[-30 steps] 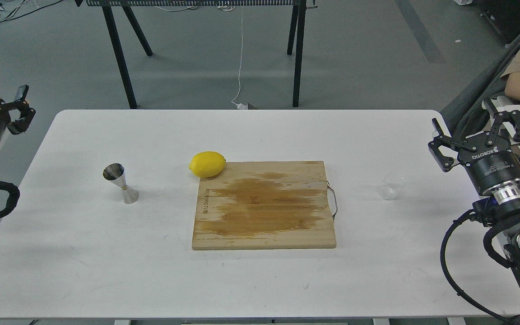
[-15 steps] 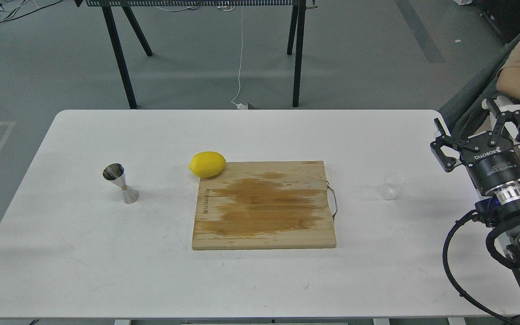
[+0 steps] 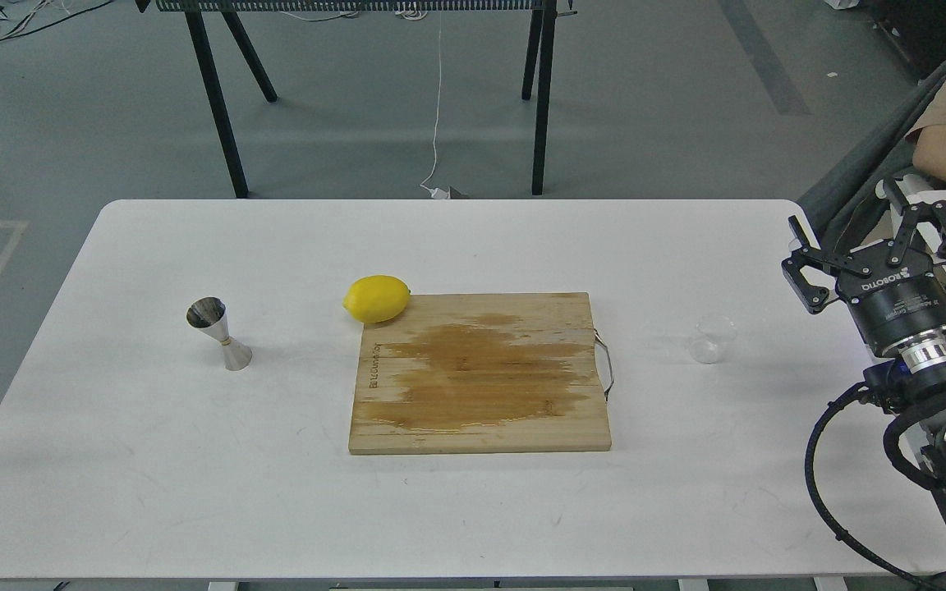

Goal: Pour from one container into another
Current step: 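Raise the left arm and bring the left gripper toward the metal jigger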

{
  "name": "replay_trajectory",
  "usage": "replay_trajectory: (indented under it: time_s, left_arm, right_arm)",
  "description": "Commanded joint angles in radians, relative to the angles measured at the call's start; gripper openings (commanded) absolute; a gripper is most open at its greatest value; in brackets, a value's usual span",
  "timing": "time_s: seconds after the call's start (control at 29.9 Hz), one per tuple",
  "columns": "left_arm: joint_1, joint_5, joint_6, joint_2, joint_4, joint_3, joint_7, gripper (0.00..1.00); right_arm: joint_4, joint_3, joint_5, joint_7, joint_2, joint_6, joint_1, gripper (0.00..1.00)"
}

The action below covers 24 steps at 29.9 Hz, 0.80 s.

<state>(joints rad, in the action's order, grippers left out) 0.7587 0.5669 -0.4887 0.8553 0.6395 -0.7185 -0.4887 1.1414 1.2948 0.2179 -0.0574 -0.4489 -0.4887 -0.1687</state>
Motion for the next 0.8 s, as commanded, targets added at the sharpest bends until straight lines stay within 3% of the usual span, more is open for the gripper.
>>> replay_trajectory:
  time_s: [0.0,0.27,0.43,0.57,0.77]
  left_arm:
    - [0.007,0.189,0.0,0.014,0.106,-0.001,0.0,1.0]
    - [-0.033,0.525,0.0,0.053,0.327,0.021,0.0,1.0]
    - [-0.105,0.657,0.185,0.087,0.411,0.019,0.0,1.0]
    - [-0.166,0.8,0.431,0.088,0.416,0.019,0.0,1.0]
    - [-0.309,0.86,0.701,0.132,0.509,0.019,0.0,1.0]
  right_arm:
    - [0.0,0.001,-0.002,-0.001,-0.001,0.0,0.0,0.99]
    - [-0.003,0.001,-0.002,-0.001,-0.001,0.0,0.001,0.99]
    - [-0.005,0.0,-0.002,-0.001,-0.001,0.0,0.003,0.99]
    - [-0.006,0.0,-0.002,-0.001,-0.001,0.0,0.005,0.99]
    - [-0.014,0.001,-0.003,-0.001,-0.001,0.0,0.008,0.99]
